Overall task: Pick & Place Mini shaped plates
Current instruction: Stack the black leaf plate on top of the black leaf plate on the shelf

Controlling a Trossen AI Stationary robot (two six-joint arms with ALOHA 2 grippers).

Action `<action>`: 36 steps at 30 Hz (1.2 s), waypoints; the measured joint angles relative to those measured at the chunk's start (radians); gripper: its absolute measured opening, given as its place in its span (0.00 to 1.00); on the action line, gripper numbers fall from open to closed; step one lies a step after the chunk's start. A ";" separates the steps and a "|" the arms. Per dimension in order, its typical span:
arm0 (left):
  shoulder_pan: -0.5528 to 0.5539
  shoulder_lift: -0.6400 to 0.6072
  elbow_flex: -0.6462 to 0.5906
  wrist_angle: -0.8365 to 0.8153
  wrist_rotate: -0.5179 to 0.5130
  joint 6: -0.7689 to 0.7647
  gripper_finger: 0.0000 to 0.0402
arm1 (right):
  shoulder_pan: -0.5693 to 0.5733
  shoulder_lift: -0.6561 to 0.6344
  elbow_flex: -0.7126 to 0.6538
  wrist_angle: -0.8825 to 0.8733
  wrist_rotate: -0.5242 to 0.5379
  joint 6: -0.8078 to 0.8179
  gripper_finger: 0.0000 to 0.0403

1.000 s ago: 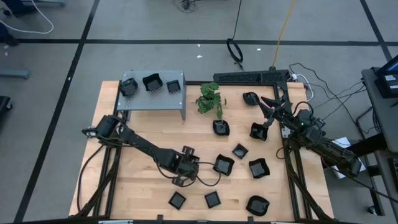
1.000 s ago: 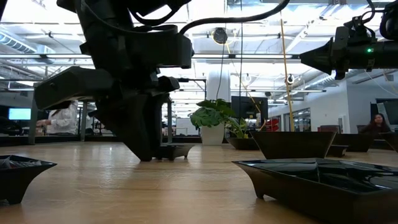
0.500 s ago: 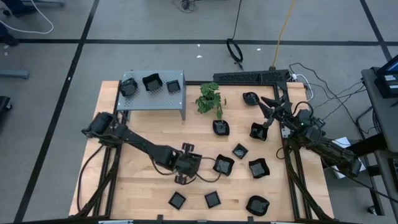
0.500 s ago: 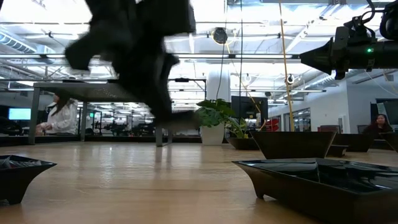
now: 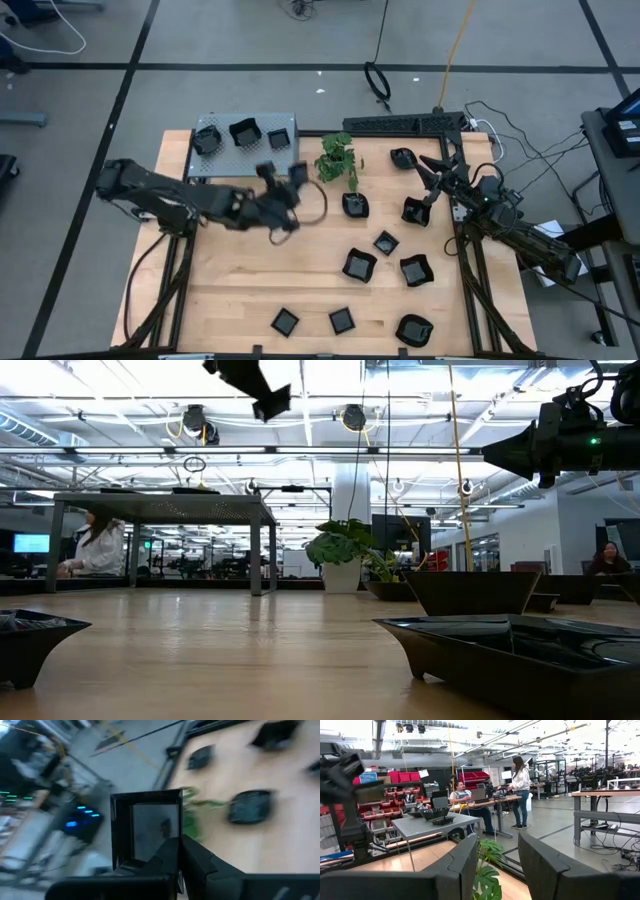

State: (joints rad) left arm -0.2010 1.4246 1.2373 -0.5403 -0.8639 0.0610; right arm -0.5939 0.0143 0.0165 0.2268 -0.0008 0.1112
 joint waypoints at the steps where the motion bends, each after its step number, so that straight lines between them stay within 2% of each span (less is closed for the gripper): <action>1: 0.026 -0.017 0.000 -0.016 0.001 0.036 0.03 | 0.000 0.000 0.000 0.000 0.000 0.000 0.32; 5: 0.164 -0.054 0.000 -0.049 0.057 0.117 0.01 | 0.000 0.000 0.000 0.000 0.000 0.000 0.32; 11: 0.382 -0.040 0.000 -0.062 0.266 0.140 0.02 | 0.000 0.000 0.000 0.000 0.000 0.000 0.32; 17: 0.512 -0.016 0.000 -0.062 0.331 0.140 0.03 | 0.000 0.000 0.000 0.000 0.000 0.000 0.32; 23: 0.594 -0.001 0.000 -0.077 0.456 0.104 0.01 | 0.000 0.000 0.000 0.000 0.000 0.000 0.32; 30: 0.630 0.013 0.000 -0.111 0.460 0.095 0.04 | 0.000 0.000 0.000 0.000 0.000 0.000 0.32; 36: 0.645 0.011 0.000 -0.123 0.467 0.113 0.02 | 0.000 0.000 0.000 0.000 0.000 0.000 0.32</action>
State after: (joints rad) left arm 0.4439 1.4357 1.2377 -0.6632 -0.3965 0.1741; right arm -0.5938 0.0143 0.0163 0.2268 -0.0007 0.1112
